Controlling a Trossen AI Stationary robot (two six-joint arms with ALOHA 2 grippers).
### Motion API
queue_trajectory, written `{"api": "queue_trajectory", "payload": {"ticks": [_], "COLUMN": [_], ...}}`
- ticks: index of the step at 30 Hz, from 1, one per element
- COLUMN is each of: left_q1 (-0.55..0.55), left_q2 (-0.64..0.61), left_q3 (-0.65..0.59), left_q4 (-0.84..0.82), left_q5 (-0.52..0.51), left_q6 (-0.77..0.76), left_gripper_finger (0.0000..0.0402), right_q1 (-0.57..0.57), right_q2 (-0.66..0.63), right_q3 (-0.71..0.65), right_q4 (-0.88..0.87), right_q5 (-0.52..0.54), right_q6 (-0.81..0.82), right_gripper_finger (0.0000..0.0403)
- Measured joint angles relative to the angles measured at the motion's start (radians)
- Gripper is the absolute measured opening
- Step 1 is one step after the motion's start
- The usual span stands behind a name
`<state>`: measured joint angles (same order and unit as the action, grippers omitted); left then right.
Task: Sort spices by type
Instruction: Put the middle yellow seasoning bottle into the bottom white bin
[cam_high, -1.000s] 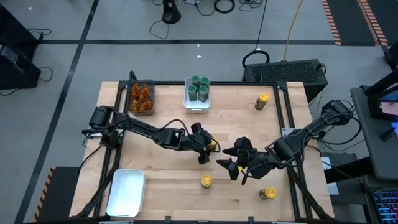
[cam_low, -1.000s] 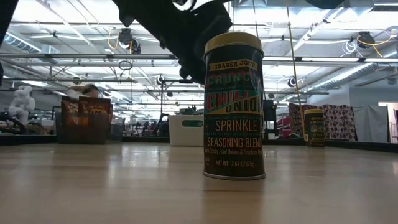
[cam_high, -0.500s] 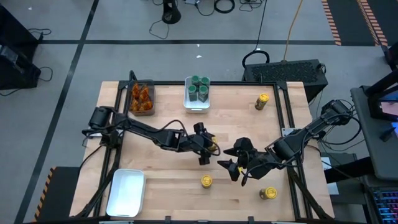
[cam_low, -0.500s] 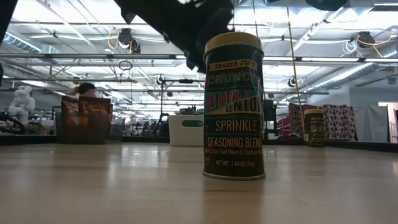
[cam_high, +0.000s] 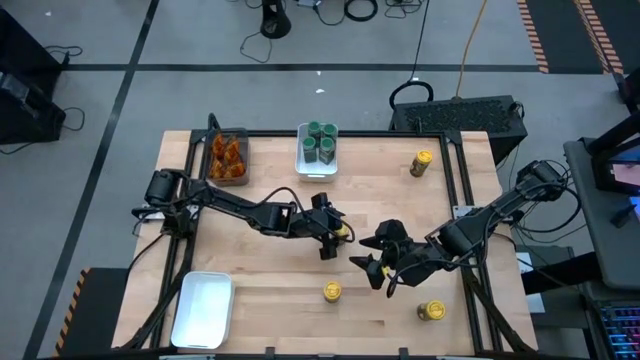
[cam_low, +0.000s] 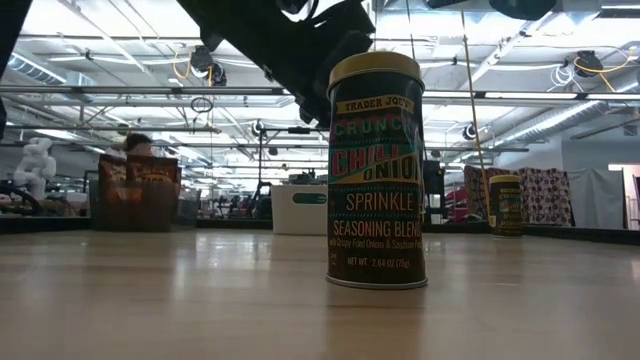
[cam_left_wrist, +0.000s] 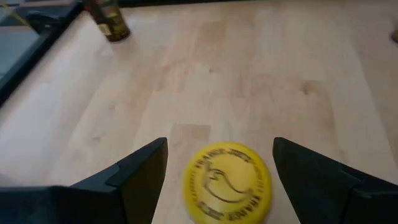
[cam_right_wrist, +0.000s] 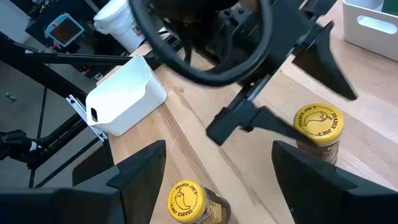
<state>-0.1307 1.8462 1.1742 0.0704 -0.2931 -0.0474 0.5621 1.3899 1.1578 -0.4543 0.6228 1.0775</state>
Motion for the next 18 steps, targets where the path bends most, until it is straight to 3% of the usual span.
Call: {"api": "queue_trajectory", "payload": {"ticks": [18], "left_q1": [0.015], "left_q2": [0.053], "left_q3": [-0.012], "left_q4": [0.014], "left_q5": [0.049], "left_q6": [-0.025], "left_gripper_finger": [0.0292], "right_q1": [0.000], "right_q2": [0.000], "right_q3": [0.000], "right_q4": [-0.001], "right_q5": [0.004], "right_q6": [-0.015], "right_gripper_finger": [0.0274]}}
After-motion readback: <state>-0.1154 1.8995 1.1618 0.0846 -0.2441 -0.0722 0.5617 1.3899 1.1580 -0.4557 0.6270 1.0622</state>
